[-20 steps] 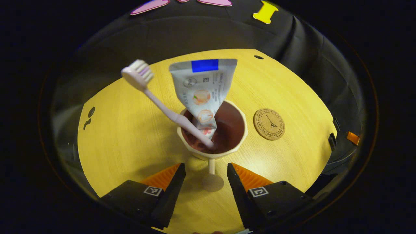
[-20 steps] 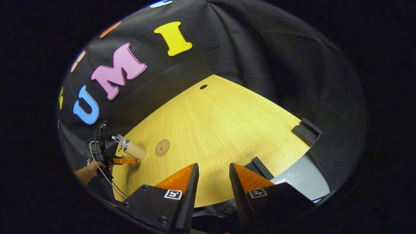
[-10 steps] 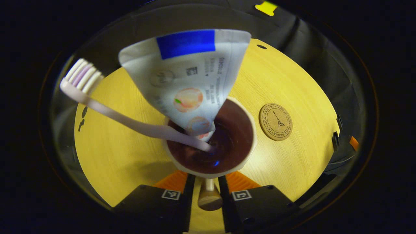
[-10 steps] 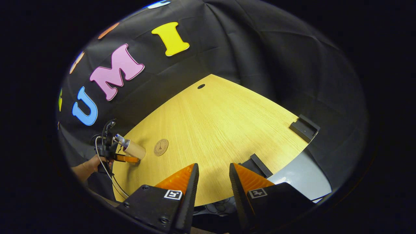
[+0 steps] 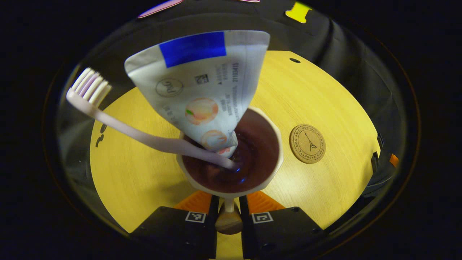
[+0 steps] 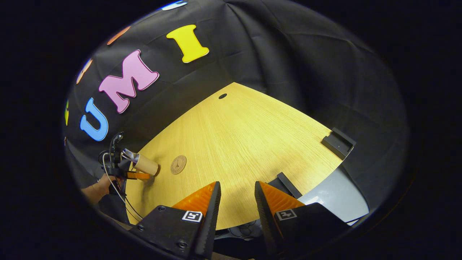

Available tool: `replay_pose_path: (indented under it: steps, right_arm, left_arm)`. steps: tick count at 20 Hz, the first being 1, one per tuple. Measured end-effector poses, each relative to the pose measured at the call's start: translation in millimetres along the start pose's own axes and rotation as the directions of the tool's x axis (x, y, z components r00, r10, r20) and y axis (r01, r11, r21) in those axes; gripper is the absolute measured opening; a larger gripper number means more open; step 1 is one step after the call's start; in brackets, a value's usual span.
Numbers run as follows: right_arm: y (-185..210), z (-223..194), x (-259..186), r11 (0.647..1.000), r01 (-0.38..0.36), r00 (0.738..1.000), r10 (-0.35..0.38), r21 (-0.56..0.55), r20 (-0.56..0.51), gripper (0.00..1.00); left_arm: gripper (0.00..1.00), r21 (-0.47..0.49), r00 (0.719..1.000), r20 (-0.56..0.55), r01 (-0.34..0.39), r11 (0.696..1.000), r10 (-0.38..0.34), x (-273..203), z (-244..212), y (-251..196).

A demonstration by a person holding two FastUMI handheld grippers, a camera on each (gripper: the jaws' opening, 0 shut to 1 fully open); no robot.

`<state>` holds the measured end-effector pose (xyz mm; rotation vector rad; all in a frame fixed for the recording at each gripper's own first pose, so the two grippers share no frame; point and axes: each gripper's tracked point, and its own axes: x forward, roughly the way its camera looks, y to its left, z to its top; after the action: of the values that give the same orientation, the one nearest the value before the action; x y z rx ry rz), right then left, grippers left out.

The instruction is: Put the toothbrush and toothpaste on the desktop into the cup, then pick up the cup and place it on the coaster on the desktop.

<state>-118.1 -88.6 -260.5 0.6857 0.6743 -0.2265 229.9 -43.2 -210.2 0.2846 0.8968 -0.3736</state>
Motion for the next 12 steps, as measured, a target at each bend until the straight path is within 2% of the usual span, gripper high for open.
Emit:
replay_pose_path:
  steps: [3, 4, 5, 6, 8, 12]
  right_arm:
    - [0, -1, 0, 1.000, -0.007, 1.000, 0.007, -0.007, -0.005, 0.58]
    - [-2, -1, 0, 1.000, -0.007, 1.000, 0.007, -0.009, -0.008, 0.58]
    - [-4, -1, -1, 1.000, -0.007, 1.000, 0.007, -0.009, -0.008, 0.58]
    - [-6, 0, -2, 1.000, -0.006, 1.000, 0.005, -0.007, -0.006, 0.58]
    - [-13, 2, -6, 1.000, 0.003, 1.000, -0.003, 0.002, 0.001, 0.58]
    - [-29, 5, -13, 0.999, 0.024, 1.000, -0.024, 0.028, 0.016, 0.59]
  left_arm:
    - [0.36, 0.030, 0.999, 0.027, 0.031, 0.999, -0.031, -13, 13, -23]
    - [0.31, 0.047, 0.999, 0.030, 0.043, 0.998, -0.045, -14, 18, -34]
    - [0.31, 0.067, 0.998, 0.029, 0.057, 0.996, -0.059, -15, 20, -46]
    - [0.36, 0.089, 0.997, 0.029, 0.067, 0.994, -0.070, -15, 24, -57]
    - [0.31, 0.136, 0.996, 0.026, 0.081, 0.987, -0.085, -11, 28, -79]
    - [0.31, 0.195, 0.993, 0.003, 0.116, 0.974, -0.119, -2, 33, -118]
